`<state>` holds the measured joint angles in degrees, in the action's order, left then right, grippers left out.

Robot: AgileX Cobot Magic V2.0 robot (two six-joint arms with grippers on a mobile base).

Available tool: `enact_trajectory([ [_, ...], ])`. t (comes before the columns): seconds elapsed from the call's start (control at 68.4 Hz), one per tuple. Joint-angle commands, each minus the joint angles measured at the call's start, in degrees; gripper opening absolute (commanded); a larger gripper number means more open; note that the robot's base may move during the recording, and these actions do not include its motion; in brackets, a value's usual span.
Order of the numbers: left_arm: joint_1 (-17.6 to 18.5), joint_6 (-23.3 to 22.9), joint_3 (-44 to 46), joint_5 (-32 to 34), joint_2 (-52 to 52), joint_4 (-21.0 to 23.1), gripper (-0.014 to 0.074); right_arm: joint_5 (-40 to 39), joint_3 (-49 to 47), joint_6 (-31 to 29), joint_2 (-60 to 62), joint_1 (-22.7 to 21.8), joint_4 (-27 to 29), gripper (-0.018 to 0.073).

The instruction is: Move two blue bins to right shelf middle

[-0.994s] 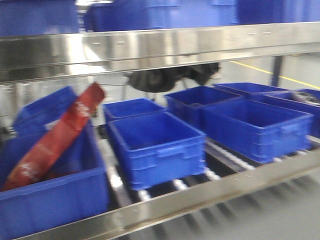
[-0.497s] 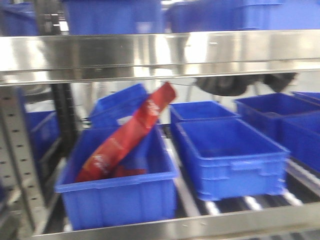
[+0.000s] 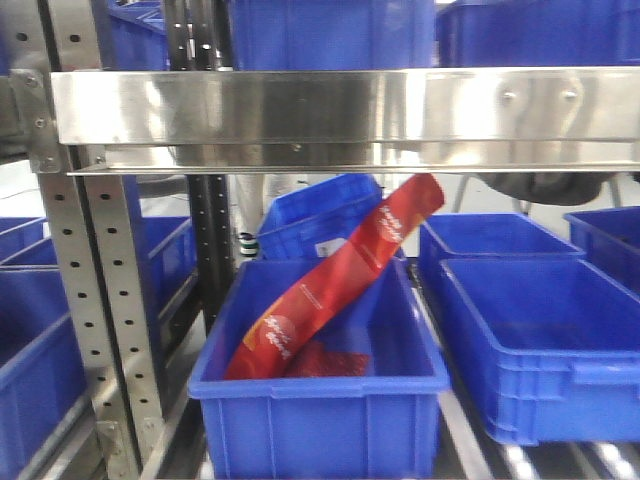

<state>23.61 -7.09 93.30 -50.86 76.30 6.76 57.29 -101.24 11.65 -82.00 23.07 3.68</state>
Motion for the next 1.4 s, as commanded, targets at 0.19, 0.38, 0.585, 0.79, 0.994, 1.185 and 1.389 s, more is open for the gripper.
enact_trajectory([
  [0.19,0.3,0.8,1.1,4.3,-1.1,3.1,-0.0111,-5.6,-0.8,-0.1,0.6,0.0,1.6,-0.0155],
  [0.38,0.3,0.8,1.1,4.3,-1.1,3.1,-0.0111,-5.6,-0.8,-0.1,0.6,0.0,1.6,-0.0155],
  [0.585,0.3,0.8,1.1,4.3,-1.1,3.1,-0.0111,-5.6,-0.8,-0.1,0.6,0.0,1.6,-0.0155],
  [0.79,0.3,0.8,1.1,4.3,-1.1,3.1,-0.0111,-5.6,-0.8,-0.1,0.6,0.0,1.6,-0.0155],
  [0.994,0.3,0.8,1.1,4.3,-1.1,3.1,-0.0111,-5.6,-0.8,-0.1,0.6,0.0,1.6,-0.0155],
  [1.185,0.3,0.8,1.1,4.3,-1.1,3.1,-0.0111,-5.6,-0.8,-0.1,0.6,0.0,1.6,-0.0155],
  [1.389,0.3,0.8,1.1,4.3,-1.1,3.1,-0.0111,-5.6,-0.8,-0.1,0.6,0.0,1.6,-0.0155],
])
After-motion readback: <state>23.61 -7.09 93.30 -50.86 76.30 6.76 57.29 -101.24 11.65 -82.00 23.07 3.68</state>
